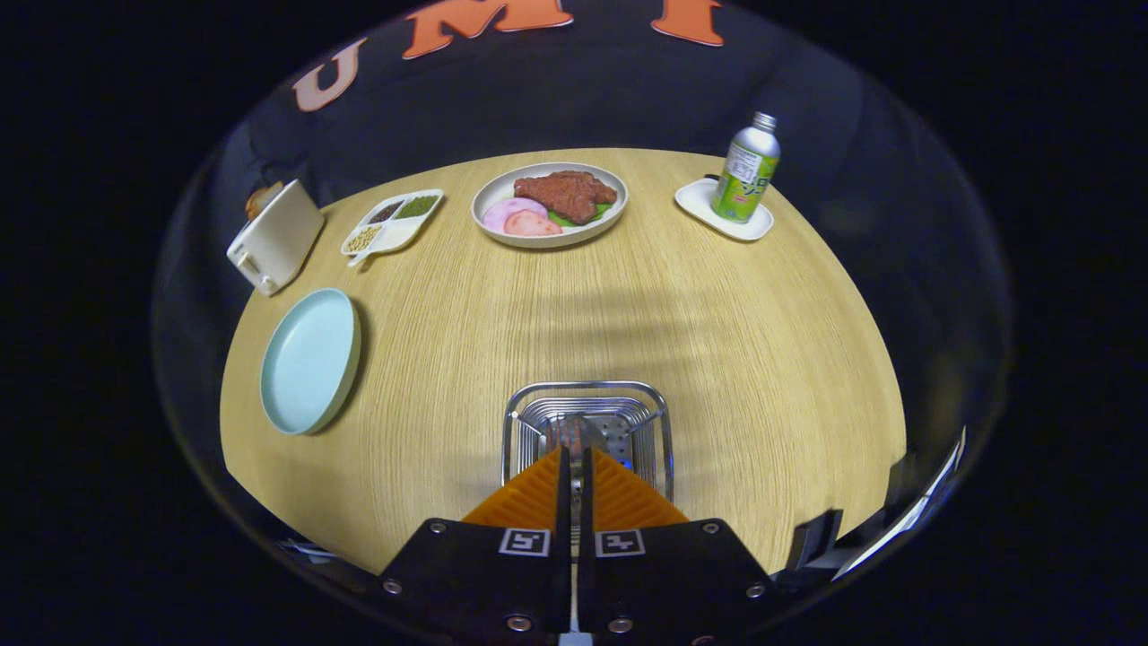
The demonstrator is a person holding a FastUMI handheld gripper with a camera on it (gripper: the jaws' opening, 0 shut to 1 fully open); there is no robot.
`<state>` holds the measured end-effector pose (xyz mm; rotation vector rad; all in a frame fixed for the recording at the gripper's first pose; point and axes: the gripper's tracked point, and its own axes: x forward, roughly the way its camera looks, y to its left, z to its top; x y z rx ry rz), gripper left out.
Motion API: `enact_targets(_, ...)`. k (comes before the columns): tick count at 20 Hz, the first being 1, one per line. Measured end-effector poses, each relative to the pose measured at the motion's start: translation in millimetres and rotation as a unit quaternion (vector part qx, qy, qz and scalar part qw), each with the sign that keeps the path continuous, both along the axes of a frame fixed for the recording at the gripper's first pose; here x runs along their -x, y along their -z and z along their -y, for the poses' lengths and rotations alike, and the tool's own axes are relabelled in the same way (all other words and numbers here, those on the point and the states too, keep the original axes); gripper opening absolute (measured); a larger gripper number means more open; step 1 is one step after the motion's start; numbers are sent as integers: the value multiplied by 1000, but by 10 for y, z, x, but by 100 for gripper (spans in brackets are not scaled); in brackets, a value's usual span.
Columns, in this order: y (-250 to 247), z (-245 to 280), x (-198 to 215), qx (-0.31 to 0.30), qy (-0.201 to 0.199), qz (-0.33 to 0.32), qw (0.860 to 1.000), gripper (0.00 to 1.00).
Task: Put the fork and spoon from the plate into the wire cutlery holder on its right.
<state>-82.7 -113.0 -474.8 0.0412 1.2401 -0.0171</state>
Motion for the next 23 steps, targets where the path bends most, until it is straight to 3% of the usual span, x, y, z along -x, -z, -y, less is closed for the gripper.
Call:
enact_targets(3,-22,4,-74,-22,12,-1,1000,4)
enact_targets(6,-289,37,-211,-46,21,38,998,8)
enact_targets(11,-1004,21,-483,-69,18,141,987,32)
enact_targets(19,-2450,-160,-963,-45,-26,348,936,77)
enact_targets(23,-3042,-231,-1127,-43,-23,417,908,86)
